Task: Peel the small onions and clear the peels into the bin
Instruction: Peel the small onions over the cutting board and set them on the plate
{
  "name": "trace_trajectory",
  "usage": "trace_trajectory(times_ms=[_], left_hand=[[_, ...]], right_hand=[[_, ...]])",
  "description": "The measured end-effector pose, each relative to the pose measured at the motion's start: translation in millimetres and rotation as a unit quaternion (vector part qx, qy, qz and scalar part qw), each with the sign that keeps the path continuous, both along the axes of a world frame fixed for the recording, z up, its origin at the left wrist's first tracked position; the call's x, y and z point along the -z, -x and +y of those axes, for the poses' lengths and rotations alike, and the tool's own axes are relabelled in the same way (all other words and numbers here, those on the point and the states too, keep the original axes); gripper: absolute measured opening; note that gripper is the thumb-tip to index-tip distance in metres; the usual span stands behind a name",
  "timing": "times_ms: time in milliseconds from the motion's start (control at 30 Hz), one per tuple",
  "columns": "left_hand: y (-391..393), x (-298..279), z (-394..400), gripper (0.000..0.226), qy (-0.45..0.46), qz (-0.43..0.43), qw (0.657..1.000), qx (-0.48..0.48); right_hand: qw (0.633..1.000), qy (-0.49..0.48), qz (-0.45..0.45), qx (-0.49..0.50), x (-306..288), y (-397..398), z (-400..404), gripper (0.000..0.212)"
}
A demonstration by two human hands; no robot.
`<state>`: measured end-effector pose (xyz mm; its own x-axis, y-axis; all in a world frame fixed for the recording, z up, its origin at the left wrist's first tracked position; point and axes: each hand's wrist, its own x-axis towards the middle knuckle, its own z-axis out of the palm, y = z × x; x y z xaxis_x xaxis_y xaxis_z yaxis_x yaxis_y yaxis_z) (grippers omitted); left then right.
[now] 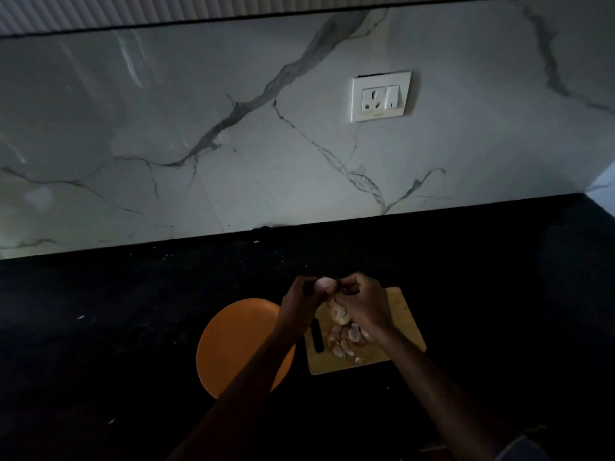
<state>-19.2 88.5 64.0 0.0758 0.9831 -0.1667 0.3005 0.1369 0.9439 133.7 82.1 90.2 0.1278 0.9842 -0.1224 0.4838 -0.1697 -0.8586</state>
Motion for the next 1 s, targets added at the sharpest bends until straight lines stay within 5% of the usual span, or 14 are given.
trace_trajectory(times_ms=[167,433,533,833,1000], left_hand=[[6.5,4.3,0.4,0.055,-0.002,-0.079,0.997,-0.016],[14.2,-11.0,-8.1,0.022,0.041,-0.14,0.987,-0.069],[21.8,-17.5,-11.0,0.022,0.069,-0.191,0.973,-0.109],[17.6,-22.5,-15.6,0.029,0.068,-0.158,0.983,-0.061],[11.4,-28.9,-13.1,0.026,0.09,-0.14,0.981,-0.103]], right_hand=[[0.999,-0.007,-0.019,-0.046,-3.9,-12.2,-0.3,0.012],[1.0,-0.008,0.016,-0.018,1.4,-37.8,6.6,0.008],[0.996,0.038,-0.016,-0.085,10.7,-48.5,6.8,0.009],[0.966,0.031,-0.136,-0.218,34.9,-42.2,-10.0,0.014],[0.984,-0.025,-0.012,-0.178,5.6,-32.4,4.9,0.038]])
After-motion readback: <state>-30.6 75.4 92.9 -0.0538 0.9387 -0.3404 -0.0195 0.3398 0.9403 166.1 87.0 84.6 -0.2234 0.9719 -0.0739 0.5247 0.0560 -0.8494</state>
